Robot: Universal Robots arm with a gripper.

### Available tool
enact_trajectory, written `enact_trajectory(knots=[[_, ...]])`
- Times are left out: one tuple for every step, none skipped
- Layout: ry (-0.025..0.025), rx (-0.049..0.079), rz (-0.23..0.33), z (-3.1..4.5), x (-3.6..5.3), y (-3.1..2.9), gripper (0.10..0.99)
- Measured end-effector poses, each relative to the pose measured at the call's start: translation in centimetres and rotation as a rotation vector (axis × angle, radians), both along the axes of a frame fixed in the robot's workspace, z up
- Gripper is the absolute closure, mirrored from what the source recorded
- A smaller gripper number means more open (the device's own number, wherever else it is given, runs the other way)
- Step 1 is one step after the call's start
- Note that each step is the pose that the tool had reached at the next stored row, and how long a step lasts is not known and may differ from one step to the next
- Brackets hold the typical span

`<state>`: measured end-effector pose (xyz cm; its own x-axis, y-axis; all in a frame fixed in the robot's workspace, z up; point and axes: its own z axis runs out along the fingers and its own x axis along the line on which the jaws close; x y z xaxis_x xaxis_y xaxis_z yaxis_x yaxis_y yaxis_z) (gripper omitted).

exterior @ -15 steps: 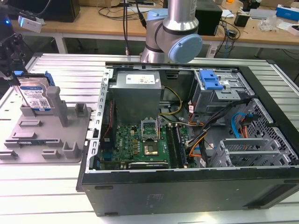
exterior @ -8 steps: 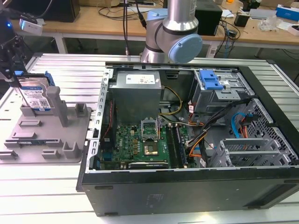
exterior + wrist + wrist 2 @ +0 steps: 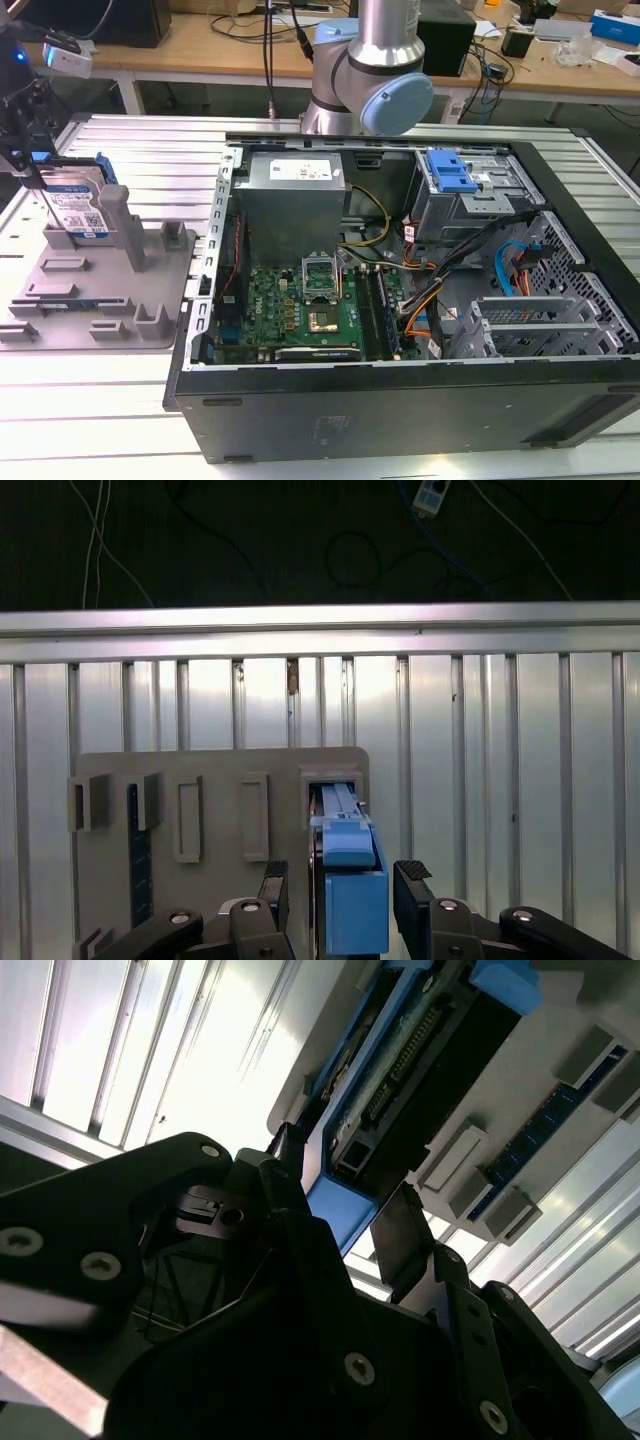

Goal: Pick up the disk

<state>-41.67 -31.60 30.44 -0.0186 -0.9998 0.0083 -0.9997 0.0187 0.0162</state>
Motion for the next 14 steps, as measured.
enact_trajectory(knots=[[0.0000, 0.000, 0.000, 0.00, 0.00, 0.00, 0.545], [-0.0001, 0.000, 0.000, -0.02, 0.00, 0.00, 0.545], [-0.0004, 0.000, 0.000, -0.07, 0.00, 0.00, 0.545], [-0.0002, 0.000, 0.000, -0.12, 0.00, 0.00, 0.545], [0.0000, 0.000, 0.000, -0.15, 0.00, 0.00, 0.545], [0.0000, 0.000, 0.000, -0.17, 0.00, 0.00, 0.545], [-0.0001, 0.000, 0.000, -0.23, 0.00, 0.00, 0.545], [-0.0002, 0.000, 0.000, -0.26, 0.00, 0.00, 0.545], [0.0001, 0.000, 0.000, -0.30, 0.00, 0.00, 0.545], [0.0002, 0.000, 0.000, -0.31, 0.00, 0.00, 0.545], [-0.0001, 0.000, 0.000, -0.32, 0.00, 0.00, 0.545], [0.0000, 0.000, 0.000, -0.32, 0.00, 0.00, 0.545], [0.0000, 0.000, 0.000, -0.32, 0.00, 0.00, 0.561], [0.0000, 0.000, 0.000, -0.32, 0.00, 0.00, 0.561]])
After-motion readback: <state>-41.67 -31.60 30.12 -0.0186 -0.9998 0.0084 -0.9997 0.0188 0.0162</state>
